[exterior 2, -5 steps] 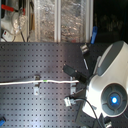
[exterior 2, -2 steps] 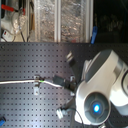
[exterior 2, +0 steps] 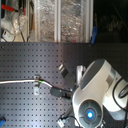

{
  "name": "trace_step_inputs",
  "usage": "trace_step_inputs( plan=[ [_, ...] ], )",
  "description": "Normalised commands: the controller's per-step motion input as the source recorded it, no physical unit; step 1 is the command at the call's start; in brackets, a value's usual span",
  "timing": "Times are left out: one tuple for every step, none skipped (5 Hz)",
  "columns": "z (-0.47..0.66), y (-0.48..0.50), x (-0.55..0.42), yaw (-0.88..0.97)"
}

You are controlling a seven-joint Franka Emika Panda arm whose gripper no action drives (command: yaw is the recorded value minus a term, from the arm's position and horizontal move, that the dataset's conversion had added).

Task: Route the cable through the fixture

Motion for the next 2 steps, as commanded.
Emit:
trace_step_inputs(
  plan=[
    [0.31, 0.025, -0.157, -0.87],
    [0.28, -0.026, -0.211, -0.81]
  ],
)
